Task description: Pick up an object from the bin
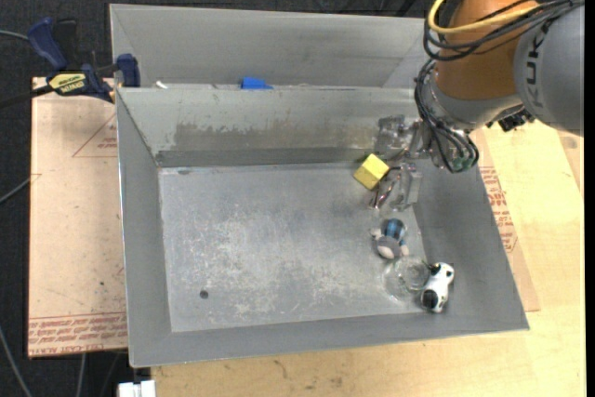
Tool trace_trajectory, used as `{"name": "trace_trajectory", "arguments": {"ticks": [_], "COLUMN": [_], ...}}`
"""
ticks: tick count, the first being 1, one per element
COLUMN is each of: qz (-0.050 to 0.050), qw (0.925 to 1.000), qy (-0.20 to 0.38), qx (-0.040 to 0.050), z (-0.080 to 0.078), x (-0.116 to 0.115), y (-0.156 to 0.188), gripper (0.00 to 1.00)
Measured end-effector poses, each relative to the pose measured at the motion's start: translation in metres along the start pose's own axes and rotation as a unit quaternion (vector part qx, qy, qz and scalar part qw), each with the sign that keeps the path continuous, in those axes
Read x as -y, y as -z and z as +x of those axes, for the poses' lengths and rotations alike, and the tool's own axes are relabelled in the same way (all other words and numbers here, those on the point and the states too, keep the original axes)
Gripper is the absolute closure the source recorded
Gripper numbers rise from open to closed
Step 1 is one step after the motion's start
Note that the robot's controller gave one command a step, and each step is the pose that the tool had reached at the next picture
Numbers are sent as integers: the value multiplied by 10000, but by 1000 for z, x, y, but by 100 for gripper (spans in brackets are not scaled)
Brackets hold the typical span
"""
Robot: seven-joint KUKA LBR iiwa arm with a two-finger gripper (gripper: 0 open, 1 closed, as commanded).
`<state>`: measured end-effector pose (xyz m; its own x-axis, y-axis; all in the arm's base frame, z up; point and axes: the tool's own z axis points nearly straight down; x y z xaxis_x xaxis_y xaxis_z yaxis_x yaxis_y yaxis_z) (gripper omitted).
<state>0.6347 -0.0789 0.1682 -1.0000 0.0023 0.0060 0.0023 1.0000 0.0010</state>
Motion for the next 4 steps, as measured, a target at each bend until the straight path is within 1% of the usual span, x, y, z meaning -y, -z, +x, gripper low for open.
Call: {"name": "trace_trajectory", "arguments": {"ticks": [1,2,3,4], "qz": [5,10,-6,8], "qw": [10000,9960,9745,9839], "qy": [8,889,2243,1788], "qx": [41,81,9,52], "z": [-2,18,47,36], "x": [0,18,38,44], "y": [5,-36,-45,-27], "gripper": [0,0,0,0]}}
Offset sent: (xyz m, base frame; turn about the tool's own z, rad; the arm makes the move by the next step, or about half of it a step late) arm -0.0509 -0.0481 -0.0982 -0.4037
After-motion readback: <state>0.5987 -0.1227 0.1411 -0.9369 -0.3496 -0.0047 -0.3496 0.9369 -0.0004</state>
